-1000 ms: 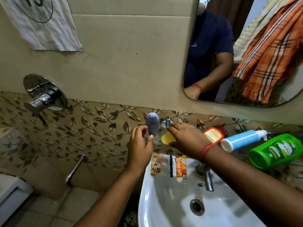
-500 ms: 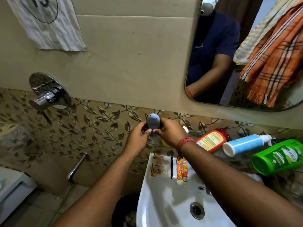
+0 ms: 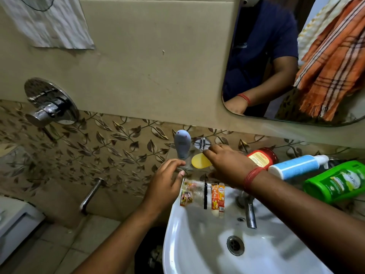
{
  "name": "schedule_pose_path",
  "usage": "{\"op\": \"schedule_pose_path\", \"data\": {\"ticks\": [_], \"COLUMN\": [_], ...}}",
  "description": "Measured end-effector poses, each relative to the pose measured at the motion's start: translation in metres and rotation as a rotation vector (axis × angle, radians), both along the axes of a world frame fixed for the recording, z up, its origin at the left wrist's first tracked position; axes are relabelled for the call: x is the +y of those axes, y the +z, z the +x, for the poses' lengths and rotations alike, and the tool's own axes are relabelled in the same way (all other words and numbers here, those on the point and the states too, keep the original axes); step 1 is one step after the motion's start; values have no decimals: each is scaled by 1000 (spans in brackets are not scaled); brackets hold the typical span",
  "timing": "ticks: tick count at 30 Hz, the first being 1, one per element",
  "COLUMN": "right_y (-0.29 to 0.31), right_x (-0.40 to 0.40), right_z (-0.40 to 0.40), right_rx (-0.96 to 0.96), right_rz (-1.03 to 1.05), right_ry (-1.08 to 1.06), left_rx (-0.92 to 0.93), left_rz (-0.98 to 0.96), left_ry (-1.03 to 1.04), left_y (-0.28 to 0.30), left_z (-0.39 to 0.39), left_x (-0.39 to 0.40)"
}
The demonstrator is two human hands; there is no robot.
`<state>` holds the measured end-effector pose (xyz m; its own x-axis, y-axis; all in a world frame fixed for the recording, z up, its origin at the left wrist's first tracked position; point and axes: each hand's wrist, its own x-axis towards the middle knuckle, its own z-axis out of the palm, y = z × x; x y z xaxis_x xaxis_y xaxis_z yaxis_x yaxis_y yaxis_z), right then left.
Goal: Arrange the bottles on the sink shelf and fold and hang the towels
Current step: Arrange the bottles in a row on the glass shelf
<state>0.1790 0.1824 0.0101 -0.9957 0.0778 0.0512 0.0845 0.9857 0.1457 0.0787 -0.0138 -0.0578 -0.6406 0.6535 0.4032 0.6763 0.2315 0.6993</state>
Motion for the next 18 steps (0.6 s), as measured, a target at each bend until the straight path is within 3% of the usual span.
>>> {"op": "schedule_pose_path", "data": {"ticks": [5, 8, 10, 14, 18], "right_y": [-5, -7, -8, 0, 4], "right_x": [-8, -11, -11, -10, -2], "right_z": [-6, -5, -5, 1, 7], "right_rx": [64, 108, 137, 256, 418], "right_rz": [18, -19, -85, -396, -772], "right_ry": [-3, 29, 51, -31, -240], "left_rx": [125, 126, 2, -523, -669], "left_rz": [-234, -261, -209, -22, 62], "left_ry": [-162, -178, -150, -119, -120], "left_y": [17, 30, 35, 39, 40], "left_z": [-13, -14, -6, 21, 37], "left_x": [-8, -6, -1, 9, 27]}}
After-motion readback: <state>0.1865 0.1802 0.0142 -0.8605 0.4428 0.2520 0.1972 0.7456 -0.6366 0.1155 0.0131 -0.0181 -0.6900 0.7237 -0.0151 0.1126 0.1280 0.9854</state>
